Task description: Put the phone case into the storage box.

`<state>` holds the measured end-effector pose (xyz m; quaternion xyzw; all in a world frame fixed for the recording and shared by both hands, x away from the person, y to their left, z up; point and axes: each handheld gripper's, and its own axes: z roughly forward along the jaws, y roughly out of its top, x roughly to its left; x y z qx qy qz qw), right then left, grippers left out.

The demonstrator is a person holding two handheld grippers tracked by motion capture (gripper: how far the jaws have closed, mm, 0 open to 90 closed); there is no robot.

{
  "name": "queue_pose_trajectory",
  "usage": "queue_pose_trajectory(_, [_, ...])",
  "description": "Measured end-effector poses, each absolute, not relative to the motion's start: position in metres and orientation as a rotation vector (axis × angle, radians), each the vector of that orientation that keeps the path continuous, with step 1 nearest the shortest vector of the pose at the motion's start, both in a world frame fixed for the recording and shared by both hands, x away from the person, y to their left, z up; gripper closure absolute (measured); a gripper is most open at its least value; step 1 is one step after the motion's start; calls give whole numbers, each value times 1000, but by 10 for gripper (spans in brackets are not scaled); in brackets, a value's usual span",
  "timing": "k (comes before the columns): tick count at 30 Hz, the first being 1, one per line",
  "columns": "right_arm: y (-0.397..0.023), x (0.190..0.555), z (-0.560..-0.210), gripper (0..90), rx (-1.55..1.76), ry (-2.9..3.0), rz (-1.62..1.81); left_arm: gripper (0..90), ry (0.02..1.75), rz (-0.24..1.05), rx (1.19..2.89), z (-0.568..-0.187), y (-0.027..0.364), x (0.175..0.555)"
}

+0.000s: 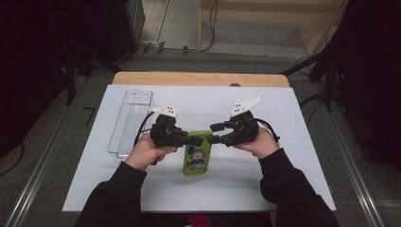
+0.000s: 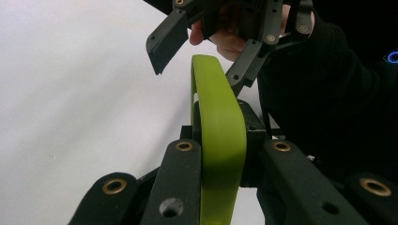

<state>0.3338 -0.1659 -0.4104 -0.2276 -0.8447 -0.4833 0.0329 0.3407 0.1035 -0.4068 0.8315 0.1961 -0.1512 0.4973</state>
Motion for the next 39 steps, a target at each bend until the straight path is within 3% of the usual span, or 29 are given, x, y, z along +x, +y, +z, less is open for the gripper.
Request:
queue_pose_trajectory(4, [-163, 334, -412, 485, -668, -2599, -1473, 824, 462, -374, 2020, -408, 103, 341])
queue_pose_trajectory(9, [-163, 335, -413, 674, -601, -2535, -1458, 823, 462, -388, 2026, -411, 102, 341])
queue_pose_trajectory(13, [-165, 334, -413, 737, -549, -2531, -1436, 808, 459, -399, 2016, -412, 103, 342])
queue_pose_trajectory(27, [-166, 337, -411, 747, -640, -2415, -1347, 762, 472, -401, 2010, -411, 103, 342])
queue_pose_trajectory(39, [-168, 334, -407, 749, -656, -2438, -1337, 460, 518, -354, 2009, -407, 102, 339])
